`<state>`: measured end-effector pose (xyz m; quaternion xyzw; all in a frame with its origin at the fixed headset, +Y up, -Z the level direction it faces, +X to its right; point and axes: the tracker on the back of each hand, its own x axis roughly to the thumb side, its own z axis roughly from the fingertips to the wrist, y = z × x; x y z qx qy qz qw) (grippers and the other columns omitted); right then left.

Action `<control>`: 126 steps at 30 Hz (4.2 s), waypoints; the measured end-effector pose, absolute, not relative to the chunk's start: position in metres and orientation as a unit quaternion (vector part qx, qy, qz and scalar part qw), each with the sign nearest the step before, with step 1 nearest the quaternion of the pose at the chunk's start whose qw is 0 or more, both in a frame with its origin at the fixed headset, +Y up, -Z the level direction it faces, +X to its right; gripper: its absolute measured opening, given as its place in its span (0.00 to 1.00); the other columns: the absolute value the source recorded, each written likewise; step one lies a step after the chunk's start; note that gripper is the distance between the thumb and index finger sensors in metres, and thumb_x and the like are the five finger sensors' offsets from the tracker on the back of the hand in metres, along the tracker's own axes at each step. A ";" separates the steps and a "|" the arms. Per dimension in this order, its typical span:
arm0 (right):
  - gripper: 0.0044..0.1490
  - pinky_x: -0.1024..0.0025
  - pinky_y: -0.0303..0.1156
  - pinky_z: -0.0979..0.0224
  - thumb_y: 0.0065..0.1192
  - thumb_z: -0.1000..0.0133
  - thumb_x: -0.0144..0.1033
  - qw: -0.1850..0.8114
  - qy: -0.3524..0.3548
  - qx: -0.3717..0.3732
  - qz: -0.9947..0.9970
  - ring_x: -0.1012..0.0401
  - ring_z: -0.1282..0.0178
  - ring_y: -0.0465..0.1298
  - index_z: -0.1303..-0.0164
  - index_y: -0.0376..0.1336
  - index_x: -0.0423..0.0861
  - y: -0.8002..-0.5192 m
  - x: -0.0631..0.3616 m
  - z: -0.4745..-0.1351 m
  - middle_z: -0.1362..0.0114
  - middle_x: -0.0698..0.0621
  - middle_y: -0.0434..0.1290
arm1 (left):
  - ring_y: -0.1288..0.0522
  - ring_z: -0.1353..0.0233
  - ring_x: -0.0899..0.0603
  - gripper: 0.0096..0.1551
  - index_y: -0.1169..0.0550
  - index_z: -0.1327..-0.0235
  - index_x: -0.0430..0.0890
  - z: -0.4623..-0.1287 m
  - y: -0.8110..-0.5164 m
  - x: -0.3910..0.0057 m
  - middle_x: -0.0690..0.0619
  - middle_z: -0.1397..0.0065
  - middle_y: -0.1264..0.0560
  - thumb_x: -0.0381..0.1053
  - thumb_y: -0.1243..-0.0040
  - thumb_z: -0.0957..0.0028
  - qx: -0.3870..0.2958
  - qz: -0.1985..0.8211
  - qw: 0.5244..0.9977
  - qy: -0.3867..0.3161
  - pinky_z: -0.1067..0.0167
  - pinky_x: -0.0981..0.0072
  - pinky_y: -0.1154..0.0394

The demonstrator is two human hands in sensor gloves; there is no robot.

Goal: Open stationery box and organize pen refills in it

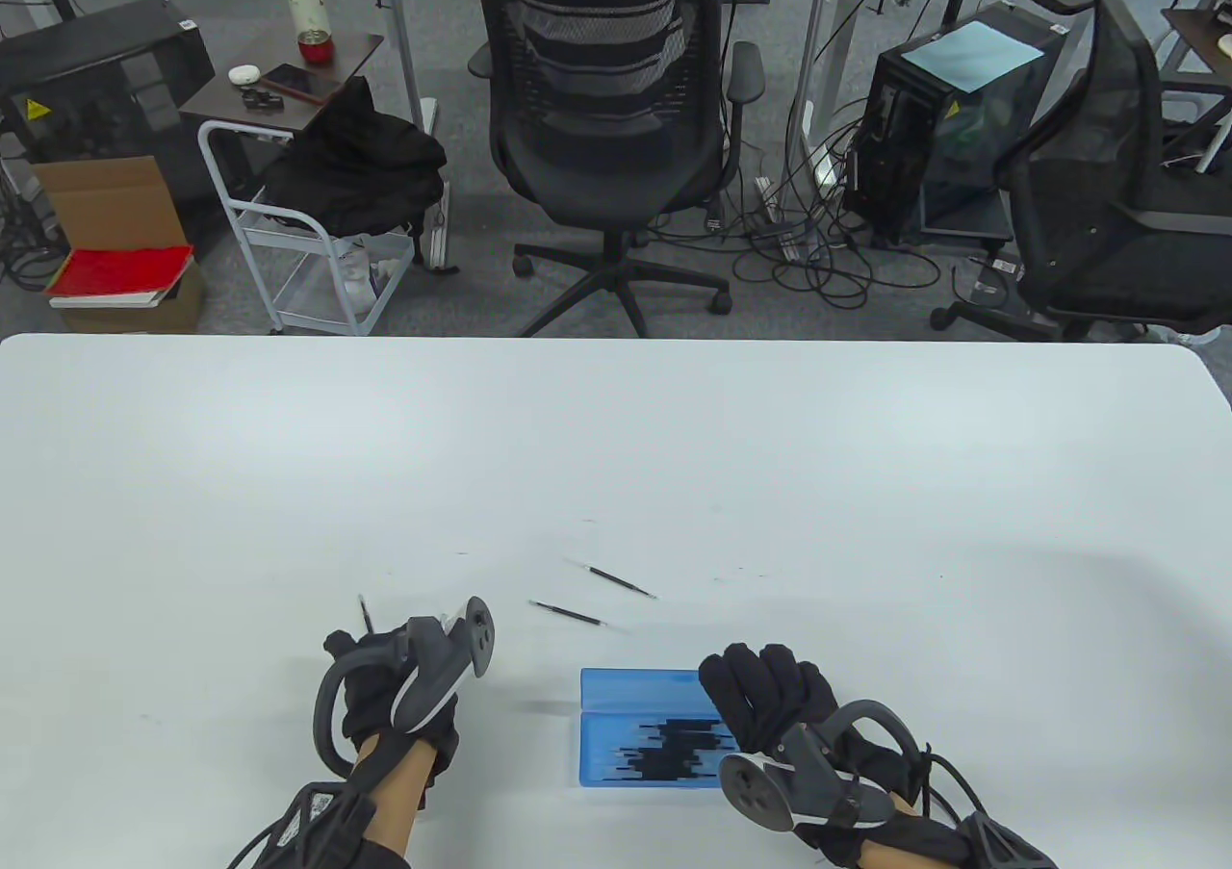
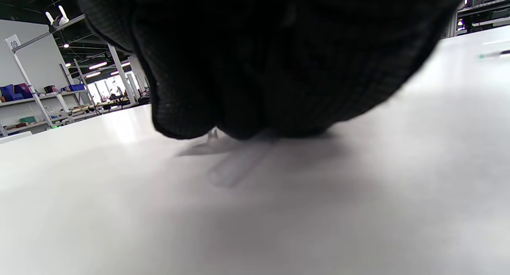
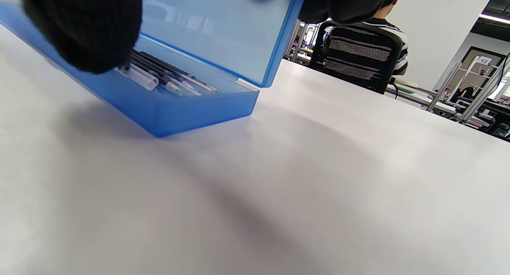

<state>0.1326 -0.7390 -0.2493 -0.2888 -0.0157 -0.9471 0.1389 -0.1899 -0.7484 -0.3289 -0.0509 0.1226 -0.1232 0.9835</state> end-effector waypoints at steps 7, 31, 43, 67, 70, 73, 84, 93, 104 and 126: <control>0.75 0.36 0.58 0.18 0.67 0.52 0.58 0.139 -0.015 -0.289 -0.947 0.30 0.15 0.53 0.15 0.27 0.41 -0.739 0.133 -0.250 0.09 0.32 0.40 | 0.11 0.43 0.41 0.30 0.18 0.39 0.39 -0.325 -0.746 -0.190 0.50 0.44 0.13 0.48 0.22 0.54 -0.034 -0.096 0.988 0.112 0.26 0.32 0.34; 0.75 0.36 0.58 0.18 0.67 0.52 0.58 0.138 -0.017 -0.288 -0.948 0.30 0.15 0.53 0.15 0.26 0.41 -0.739 0.133 -0.250 0.09 0.32 0.40 | 0.12 0.41 0.44 0.30 0.19 0.39 0.44 -0.217 -0.694 -0.054 0.54 0.42 0.13 0.50 0.24 0.54 0.119 -0.110 0.941 -0.298 0.24 0.33 0.32; 0.75 0.36 0.58 0.18 0.67 0.52 0.58 0.136 -0.017 -0.289 -0.947 0.30 0.15 0.53 0.15 0.26 0.41 -0.739 0.133 -0.250 0.09 0.32 0.40 | 0.13 0.39 0.44 0.30 0.20 0.37 0.45 -0.220 -0.728 0.001 0.54 0.40 0.14 0.50 0.25 0.53 0.097 -0.162 0.910 -0.369 0.23 0.34 0.34; 0.75 0.36 0.58 0.18 0.67 0.52 0.59 0.137 -0.016 -0.290 -0.947 0.30 0.15 0.53 0.15 0.26 0.41 -0.740 0.133 -0.250 0.09 0.32 0.40 | 0.14 0.37 0.45 0.29 0.22 0.35 0.47 -0.214 -0.732 0.012 0.57 0.39 0.16 0.50 0.27 0.50 0.103 -0.211 0.893 -0.383 0.22 0.34 0.35; 0.75 0.36 0.58 0.18 0.67 0.52 0.59 0.137 -0.015 -0.290 -0.947 0.30 0.15 0.53 0.15 0.27 0.41 -0.740 0.133 -0.250 0.09 0.32 0.40 | 0.14 0.37 0.45 0.28 0.22 0.35 0.47 -0.210 -0.718 0.005 0.56 0.39 0.16 0.51 0.28 0.49 0.114 -0.183 0.902 -0.373 0.22 0.34 0.35; 0.75 0.36 0.58 0.18 0.67 0.52 0.59 0.138 -0.015 -0.289 -0.947 0.30 0.15 0.53 0.15 0.27 0.41 -0.740 0.133 -0.250 0.09 0.31 0.40 | 0.14 0.38 0.45 0.28 0.21 0.35 0.47 -0.209 -0.699 -0.004 0.56 0.39 0.15 0.51 0.29 0.48 0.127 -0.163 0.918 -0.339 0.23 0.34 0.34; 0.75 0.36 0.58 0.18 0.67 0.52 0.59 0.139 -0.014 -0.288 -0.947 0.30 0.15 0.53 0.15 0.27 0.41 -0.739 0.133 -0.250 0.09 0.32 0.40 | 0.14 0.39 0.43 0.26 0.20 0.36 0.45 -0.240 -0.652 -0.069 0.53 0.40 0.15 0.49 0.29 0.47 0.135 -0.092 0.977 -0.140 0.24 0.34 0.34; 0.75 0.36 0.58 0.18 0.67 0.52 0.59 0.140 -0.013 -0.288 -0.947 0.30 0.15 0.53 0.15 0.26 0.41 -0.739 0.133 -0.249 0.09 0.32 0.40 | 0.15 0.37 0.41 0.27 0.21 0.34 0.44 -0.283 -0.669 -0.133 0.52 0.39 0.15 0.49 0.28 0.47 0.082 -0.104 0.991 0.027 0.24 0.34 0.34; 0.75 0.36 0.58 0.18 0.66 0.52 0.59 0.138 -0.014 -0.288 -0.947 0.30 0.15 0.53 0.15 0.27 0.41 -0.739 0.133 -0.249 0.09 0.32 0.40 | 0.16 0.34 0.39 0.30 0.22 0.31 0.44 -0.329 -0.704 -0.187 0.51 0.35 0.17 0.51 0.28 0.46 -0.022 -0.106 0.979 0.175 0.23 0.34 0.36; 0.75 0.36 0.58 0.18 0.67 0.52 0.58 0.136 -0.015 -0.289 -0.947 0.30 0.15 0.53 0.15 0.27 0.41 -0.740 0.133 -0.250 0.09 0.32 0.41 | 0.17 0.33 0.40 0.31 0.22 0.31 0.44 -0.358 -0.747 -0.219 0.51 0.34 0.18 0.52 0.28 0.46 -0.092 -0.125 0.954 0.257 0.23 0.34 0.36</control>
